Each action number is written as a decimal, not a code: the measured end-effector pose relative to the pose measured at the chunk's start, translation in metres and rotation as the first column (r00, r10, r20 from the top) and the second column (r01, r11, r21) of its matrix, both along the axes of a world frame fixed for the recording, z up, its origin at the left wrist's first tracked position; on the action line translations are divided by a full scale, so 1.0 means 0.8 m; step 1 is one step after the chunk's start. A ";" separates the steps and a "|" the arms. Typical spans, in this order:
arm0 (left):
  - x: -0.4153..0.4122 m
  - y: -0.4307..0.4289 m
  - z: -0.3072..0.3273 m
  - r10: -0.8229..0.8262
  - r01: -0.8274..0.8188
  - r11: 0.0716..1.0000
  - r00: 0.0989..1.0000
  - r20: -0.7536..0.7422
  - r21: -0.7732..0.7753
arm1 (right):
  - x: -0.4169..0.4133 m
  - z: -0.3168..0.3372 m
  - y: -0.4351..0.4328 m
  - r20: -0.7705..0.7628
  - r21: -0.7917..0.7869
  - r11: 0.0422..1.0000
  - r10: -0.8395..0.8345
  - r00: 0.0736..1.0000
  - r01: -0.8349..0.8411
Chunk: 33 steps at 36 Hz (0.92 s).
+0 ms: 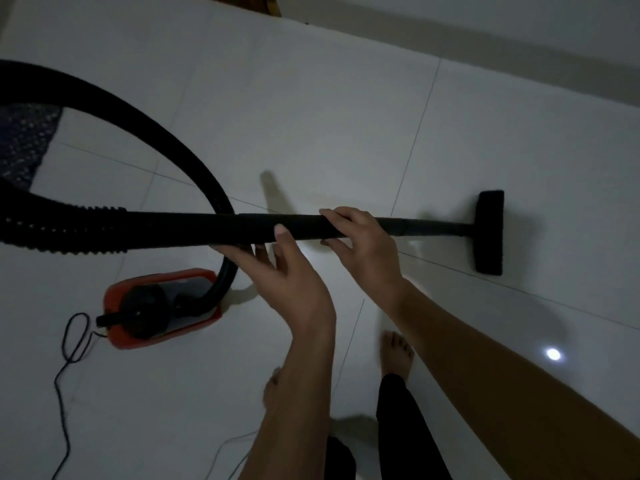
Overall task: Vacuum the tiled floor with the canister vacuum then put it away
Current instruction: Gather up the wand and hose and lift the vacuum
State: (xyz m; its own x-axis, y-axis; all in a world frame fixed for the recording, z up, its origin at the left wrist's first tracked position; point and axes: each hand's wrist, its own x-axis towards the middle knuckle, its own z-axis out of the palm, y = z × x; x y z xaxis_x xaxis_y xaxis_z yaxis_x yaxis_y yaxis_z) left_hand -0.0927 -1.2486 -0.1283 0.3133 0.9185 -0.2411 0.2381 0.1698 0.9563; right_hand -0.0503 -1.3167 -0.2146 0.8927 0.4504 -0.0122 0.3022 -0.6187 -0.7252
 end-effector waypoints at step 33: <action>-0.176 0.438 -0.165 -0.097 0.045 0.957 0.981 0.167 0.288 | -0.171 -0.159 0.406 0.215 0.258 0.949 0.124 0.969 -0.179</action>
State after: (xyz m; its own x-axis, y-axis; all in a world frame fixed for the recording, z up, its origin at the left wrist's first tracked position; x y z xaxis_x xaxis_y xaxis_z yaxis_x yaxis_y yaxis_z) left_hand -0.2333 -0.8979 -0.2605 0.3941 0.9147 0.0894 0.0620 -0.1235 0.9904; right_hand -0.1868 -0.9920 -0.3419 0.7863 0.5417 0.2972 0.5285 -0.3406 -0.7776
